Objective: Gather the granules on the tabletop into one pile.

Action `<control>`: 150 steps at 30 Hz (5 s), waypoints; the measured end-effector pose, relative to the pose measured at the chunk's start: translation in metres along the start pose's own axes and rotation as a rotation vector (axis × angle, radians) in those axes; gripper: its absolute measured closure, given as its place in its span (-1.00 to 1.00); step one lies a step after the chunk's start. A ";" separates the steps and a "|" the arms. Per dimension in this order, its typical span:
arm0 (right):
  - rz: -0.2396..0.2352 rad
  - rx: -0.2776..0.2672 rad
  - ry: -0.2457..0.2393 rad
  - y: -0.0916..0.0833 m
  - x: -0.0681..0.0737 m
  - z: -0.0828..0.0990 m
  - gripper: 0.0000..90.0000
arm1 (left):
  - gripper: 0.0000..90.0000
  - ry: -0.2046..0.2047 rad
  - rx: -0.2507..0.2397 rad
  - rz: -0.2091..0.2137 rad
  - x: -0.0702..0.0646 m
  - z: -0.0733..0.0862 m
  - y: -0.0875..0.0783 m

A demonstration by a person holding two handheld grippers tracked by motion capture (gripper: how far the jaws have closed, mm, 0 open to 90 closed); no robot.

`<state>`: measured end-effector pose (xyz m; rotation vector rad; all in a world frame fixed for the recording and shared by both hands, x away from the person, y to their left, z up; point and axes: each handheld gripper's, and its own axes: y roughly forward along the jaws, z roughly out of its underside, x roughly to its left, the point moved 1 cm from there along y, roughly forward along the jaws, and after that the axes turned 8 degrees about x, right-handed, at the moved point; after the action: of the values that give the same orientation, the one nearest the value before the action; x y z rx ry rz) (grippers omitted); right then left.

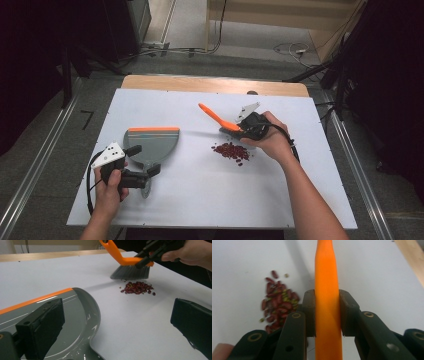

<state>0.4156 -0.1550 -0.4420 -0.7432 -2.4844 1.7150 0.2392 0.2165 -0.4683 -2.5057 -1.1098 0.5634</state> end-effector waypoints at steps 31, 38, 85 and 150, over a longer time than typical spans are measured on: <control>0.077 -0.079 0.361 -0.029 0.012 0.040 0.54 | -1.00 0.001 0.000 0.006 -0.002 -0.001 0.001; 0.163 -0.032 0.546 -0.015 0.027 0.045 0.54 | -1.00 0.004 0.003 0.005 -0.002 -0.001 0.002; -0.219 -0.127 -0.060 -0.014 0.035 0.026 0.53 | -1.00 -0.001 0.004 0.000 -0.001 -0.001 0.001; 0.027 -0.289 0.591 -0.076 0.032 0.105 0.53 | -1.00 0.010 -0.007 -0.019 -0.004 -0.001 0.001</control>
<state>0.3292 -0.2545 -0.4231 -1.1120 -2.3027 0.9454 0.2382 0.2128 -0.4672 -2.4987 -1.1331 0.5425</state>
